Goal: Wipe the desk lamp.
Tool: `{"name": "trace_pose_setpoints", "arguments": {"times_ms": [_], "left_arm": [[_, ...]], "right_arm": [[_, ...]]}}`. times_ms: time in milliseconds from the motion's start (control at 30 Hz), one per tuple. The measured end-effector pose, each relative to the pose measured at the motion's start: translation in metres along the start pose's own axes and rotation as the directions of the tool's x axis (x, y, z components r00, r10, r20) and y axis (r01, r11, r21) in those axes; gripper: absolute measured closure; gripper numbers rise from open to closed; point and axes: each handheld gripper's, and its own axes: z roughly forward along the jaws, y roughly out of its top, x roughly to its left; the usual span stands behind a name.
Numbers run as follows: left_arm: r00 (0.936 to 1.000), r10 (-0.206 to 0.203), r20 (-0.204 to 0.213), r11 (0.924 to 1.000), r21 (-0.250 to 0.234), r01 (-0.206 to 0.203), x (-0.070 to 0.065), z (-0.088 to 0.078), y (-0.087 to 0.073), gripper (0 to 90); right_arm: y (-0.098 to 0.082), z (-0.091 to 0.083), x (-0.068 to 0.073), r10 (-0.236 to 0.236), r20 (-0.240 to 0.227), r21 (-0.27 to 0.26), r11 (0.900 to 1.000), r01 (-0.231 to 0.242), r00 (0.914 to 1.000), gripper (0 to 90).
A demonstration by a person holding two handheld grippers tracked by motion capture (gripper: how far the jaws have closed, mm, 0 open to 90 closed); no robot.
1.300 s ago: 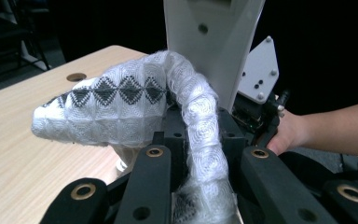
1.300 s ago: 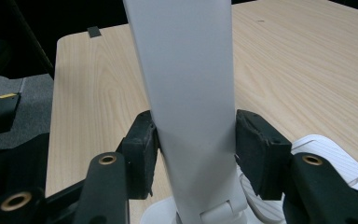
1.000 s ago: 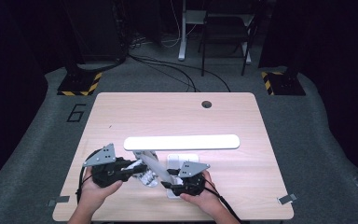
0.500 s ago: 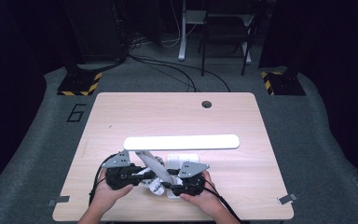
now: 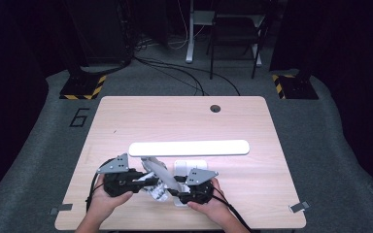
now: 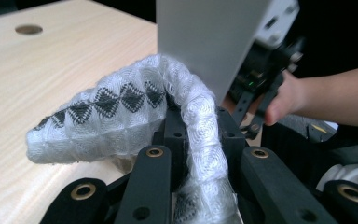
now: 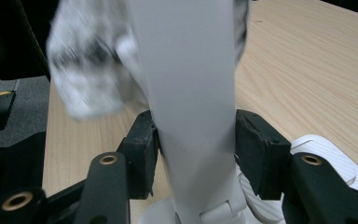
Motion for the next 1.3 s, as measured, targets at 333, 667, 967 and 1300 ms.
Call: {"name": "trace_pose_setpoints", "arguments": {"times_ms": [333,667,967,1300], "left_arm": [[0.9994,0.025,-0.022,0.9933,-0.113,-0.027,-0.009,-0.037,0.026,79.0],[0.9986,0.043,-0.032,0.9869,-0.154,-0.048,-0.013,-0.049,0.038,79.0],[0.9997,0.023,-0.001,0.9966,-0.079,-0.023,-0.011,-0.025,0.021,79.0],[0.9994,-0.012,0.032,0.9999,0.005,0.012,-0.001,0.011,-0.007,79.0]], "right_arm": [[0.0,0.0,0.0,0.001,-0.003,0.001,1.0,-0.001,1.0,50.7],[0.0,0.0,0.0,-0.004,0.001,0.004,1.0,0.004,1.0,50.8],[0.0,-0.001,0.0,-0.007,0.001,0.005,1.0,0.007,1.0,50.9],[0.0,-0.001,0.001,-0.011,0.001,0.005,1.0,0.011,0.9999,51.1]]}}
